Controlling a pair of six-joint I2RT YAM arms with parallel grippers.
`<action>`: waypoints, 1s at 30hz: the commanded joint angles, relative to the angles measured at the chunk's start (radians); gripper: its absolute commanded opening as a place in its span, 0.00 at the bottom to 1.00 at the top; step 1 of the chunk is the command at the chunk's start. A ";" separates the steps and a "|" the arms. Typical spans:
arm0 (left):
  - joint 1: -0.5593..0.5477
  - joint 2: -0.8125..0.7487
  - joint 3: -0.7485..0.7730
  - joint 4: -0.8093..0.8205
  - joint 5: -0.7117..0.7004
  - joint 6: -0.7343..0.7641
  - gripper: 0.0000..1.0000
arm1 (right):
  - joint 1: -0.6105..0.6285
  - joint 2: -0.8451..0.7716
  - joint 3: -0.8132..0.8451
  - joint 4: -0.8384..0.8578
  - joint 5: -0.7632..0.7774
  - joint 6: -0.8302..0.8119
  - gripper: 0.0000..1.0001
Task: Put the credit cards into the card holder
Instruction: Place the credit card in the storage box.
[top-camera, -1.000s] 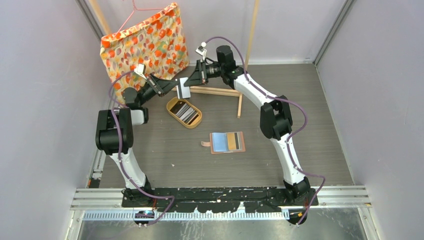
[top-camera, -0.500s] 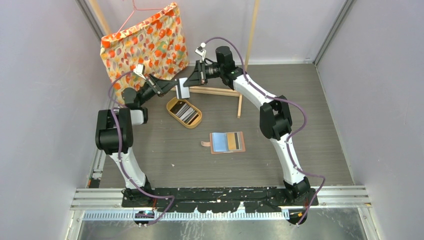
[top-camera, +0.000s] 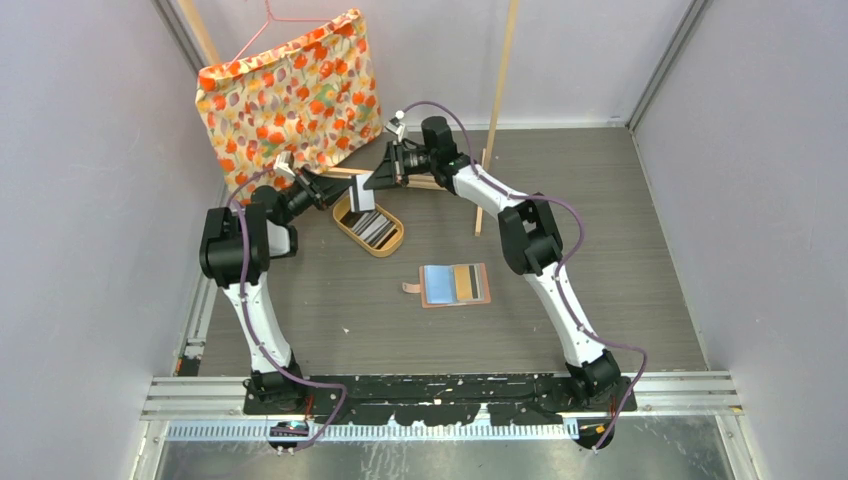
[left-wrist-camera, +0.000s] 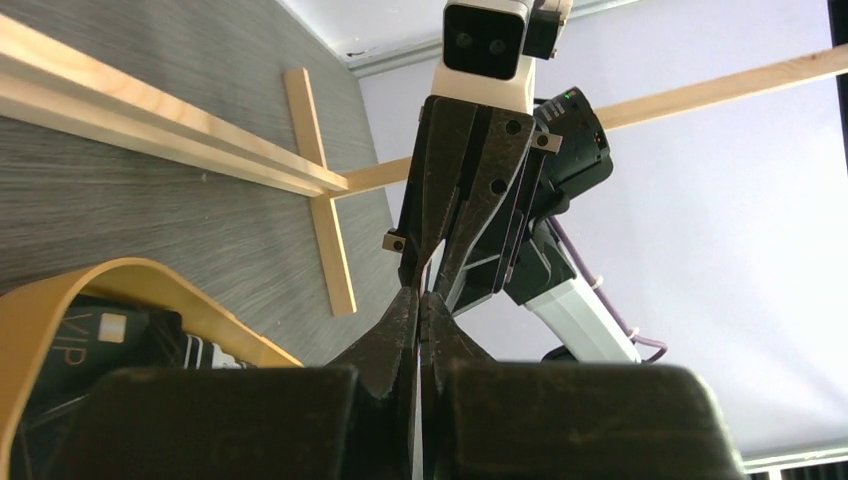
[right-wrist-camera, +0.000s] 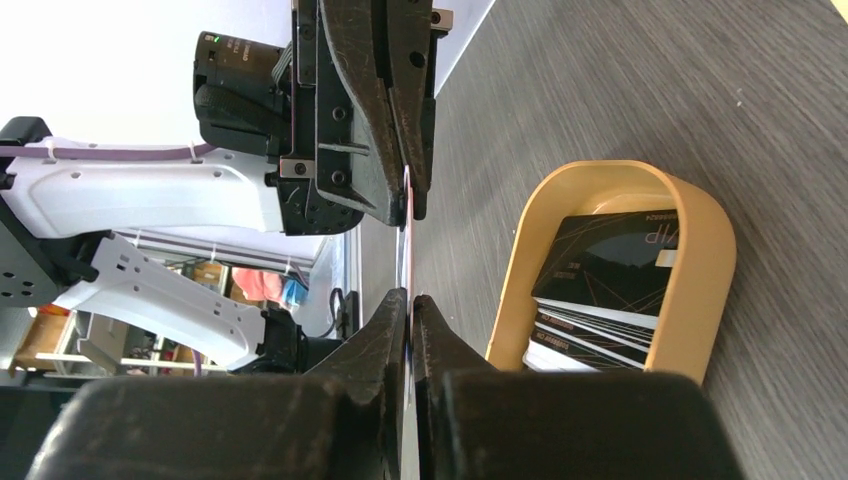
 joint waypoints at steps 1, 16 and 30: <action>0.026 0.025 0.027 0.040 -0.051 -0.047 0.00 | 0.002 0.028 0.057 0.132 -0.029 0.094 0.09; 0.049 0.092 0.035 0.040 -0.012 0.005 0.00 | -0.001 0.138 0.071 0.221 -0.012 0.203 0.15; 0.074 0.100 0.032 0.040 0.004 0.035 0.00 | 0.007 0.139 0.128 -0.151 0.057 -0.099 0.23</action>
